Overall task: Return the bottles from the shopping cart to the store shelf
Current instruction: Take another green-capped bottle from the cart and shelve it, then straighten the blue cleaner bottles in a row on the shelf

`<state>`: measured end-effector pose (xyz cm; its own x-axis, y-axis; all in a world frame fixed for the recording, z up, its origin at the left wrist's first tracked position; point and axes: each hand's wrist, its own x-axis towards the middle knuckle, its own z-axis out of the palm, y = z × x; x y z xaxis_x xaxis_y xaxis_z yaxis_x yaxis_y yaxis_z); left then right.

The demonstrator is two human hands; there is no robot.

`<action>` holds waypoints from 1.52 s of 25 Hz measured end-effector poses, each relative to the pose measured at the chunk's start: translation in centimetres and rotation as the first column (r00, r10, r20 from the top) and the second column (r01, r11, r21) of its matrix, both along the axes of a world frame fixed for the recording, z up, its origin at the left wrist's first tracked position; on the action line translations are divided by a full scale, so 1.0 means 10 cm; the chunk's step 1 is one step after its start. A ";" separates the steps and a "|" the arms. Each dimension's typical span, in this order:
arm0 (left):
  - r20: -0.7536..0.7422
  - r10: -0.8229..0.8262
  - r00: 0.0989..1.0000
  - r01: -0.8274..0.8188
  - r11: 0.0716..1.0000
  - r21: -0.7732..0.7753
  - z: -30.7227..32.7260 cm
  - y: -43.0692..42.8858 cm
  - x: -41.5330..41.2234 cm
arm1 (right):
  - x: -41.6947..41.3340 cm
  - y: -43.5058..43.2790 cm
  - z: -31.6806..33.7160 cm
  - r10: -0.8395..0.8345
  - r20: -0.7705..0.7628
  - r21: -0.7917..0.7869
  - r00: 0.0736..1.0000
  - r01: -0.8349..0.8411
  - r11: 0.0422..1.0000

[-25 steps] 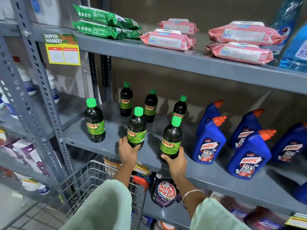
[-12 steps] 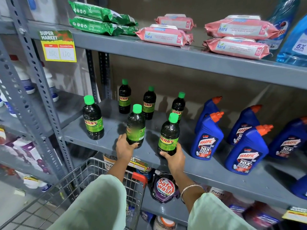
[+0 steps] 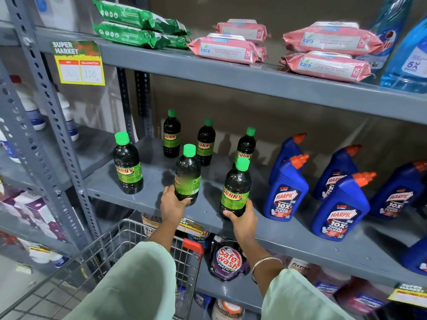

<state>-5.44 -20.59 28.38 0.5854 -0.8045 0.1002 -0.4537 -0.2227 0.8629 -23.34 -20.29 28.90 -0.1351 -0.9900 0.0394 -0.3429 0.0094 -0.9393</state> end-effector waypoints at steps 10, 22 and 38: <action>-0.004 0.004 1.000 -0.004 1.000 -0.010 -0.04 -0.03 0.04 | 0.00 -0.02 -0.03 -0.015 -0.046 0.011 0.999 0.016 1.000; -0.021 0.039 0.999 -0.040 0.998 -0.058 -0.03 0.18 -0.21 | -0.23 0.07 -0.07 -0.078 -0.035 0.012 0.996 0.078 0.997; -0.211 -0.453 0.866 0.473 0.880 0.051 -0.02 -0.47 -2.04 | -1.59 -0.37 -0.03 -0.031 0.078 0.020 0.996 0.030 0.999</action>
<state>-25.86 -25.29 28.22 0.1429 -0.9875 -0.0665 -0.3577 -0.1141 0.9268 -39.25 -24.03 28.57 -0.1672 -0.9859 0.0091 -0.2676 0.0364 -0.9628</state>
